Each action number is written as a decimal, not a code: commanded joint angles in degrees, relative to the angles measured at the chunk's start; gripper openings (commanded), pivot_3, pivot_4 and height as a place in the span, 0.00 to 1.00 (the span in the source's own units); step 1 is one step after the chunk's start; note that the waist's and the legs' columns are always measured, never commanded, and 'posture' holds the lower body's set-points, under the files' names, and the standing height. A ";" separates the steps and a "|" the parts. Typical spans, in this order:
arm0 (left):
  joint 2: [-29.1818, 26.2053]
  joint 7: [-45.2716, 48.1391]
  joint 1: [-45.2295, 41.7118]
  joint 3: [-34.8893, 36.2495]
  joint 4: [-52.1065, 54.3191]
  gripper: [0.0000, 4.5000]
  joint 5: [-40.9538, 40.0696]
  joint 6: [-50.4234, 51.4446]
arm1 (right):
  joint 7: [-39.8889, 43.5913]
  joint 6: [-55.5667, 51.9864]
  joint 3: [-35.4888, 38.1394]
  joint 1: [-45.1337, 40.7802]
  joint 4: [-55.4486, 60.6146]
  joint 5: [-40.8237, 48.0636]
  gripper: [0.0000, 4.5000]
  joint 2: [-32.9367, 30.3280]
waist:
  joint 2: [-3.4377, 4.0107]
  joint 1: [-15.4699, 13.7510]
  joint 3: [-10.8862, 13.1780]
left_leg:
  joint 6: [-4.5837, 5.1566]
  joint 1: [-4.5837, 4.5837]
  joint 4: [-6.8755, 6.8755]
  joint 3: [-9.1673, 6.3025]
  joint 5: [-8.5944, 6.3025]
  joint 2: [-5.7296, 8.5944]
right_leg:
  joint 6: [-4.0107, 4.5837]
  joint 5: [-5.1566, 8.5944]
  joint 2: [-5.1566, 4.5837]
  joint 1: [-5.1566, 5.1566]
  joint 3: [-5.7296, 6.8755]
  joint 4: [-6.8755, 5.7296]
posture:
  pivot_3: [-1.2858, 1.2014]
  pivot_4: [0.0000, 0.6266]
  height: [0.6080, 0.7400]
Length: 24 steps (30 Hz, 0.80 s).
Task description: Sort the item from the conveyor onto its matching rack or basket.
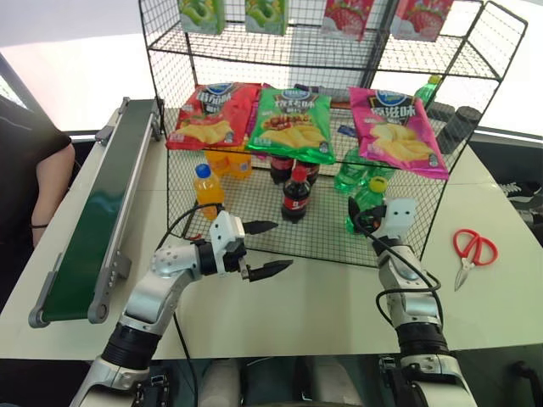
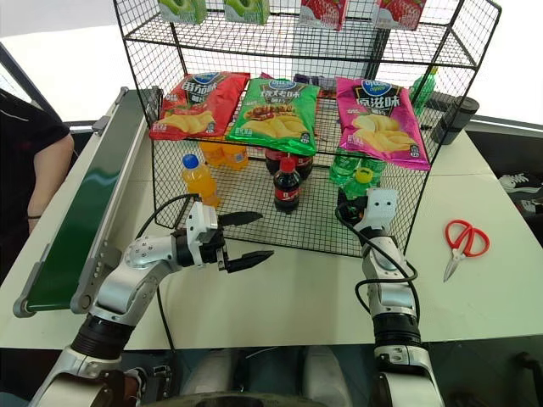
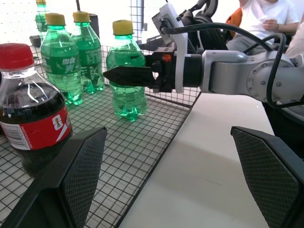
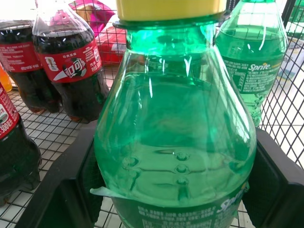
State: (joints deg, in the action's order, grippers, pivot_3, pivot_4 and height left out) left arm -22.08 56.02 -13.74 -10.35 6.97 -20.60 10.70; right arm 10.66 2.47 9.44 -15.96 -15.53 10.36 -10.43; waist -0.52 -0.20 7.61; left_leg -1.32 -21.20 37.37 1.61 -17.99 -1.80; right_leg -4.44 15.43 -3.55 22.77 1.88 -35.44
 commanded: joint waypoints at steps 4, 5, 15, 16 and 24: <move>0.35 0.11 -0.47 -0.29 2.12 1.00 -0.44 -0.55 | 1.05 2.34 0.25 -0.59 3.03 0.41 0.99 0.22 | 0.01 0.12 -0.01 | 0.00 0.02 0.00 0.00 0.00 -0.01 | 0.00 0.00 0.01 -0.01 0.00 -0.02 | 0.52 0.24 1.00; 0.41 0.17 -0.62 -0.33 1.96 1.00 -0.42 -0.59 | 0.85 2.42 0.18 -0.26 3.45 0.07 0.99 0.18 | 0.01 0.13 -0.01 | 0.00 0.03 0.00 0.00 0.00 -0.01 | 0.00 0.00 0.00 -0.02 0.00 -0.02 | 0.52 0.24 1.00; 0.39 0.39 -1.21 0.14 1.45 1.00 -0.78 -0.31 | 1.08 0.74 0.40 6.79 14.28 -1.36 0.99 -2.38 | 0.01 -0.14 -0.03 | 0.00 0.03 0.01 0.00 0.00 0.00 | 0.00 0.00 -0.02 -0.04 0.00 -0.03 | 0.52 0.24 1.00; 0.36 0.40 -1.23 0.20 1.42 1.00 -0.83 -0.27 | 1.10 0.31 0.39 7.37 15.34 -1.24 0.99 -2.57 | 0.01 -0.12 -0.03 | 0.00 0.04 0.02 0.00 0.00 0.00 | 0.00 0.00 -0.02 -0.04 -0.01 -0.03 | 0.52 0.24 1.00; -0.61 -1.22 -2.62 1.25 -2.26 1.00 1.57 -1.19 | 5.82 -7.67 -0.94 16.36 31.44 0.43 0.99 -6.94 | 0.02 -0.27 -0.04 | 0.01 0.12 0.01 -0.01 0.00 0.01 | 0.00 0.00 0.02 -0.09 -0.01 -0.05 | 0.52 0.24 1.00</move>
State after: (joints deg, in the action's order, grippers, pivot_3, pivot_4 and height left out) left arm -22.25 55.51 -15.95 -10.25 4.78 -19.84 10.64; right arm 15.13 -4.10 8.86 -0.27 10.73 9.79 -16.38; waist -0.50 -0.47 7.57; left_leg -1.31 -21.07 37.38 1.60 -17.99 -1.79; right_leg -4.44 15.43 -3.53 22.67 1.87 -35.49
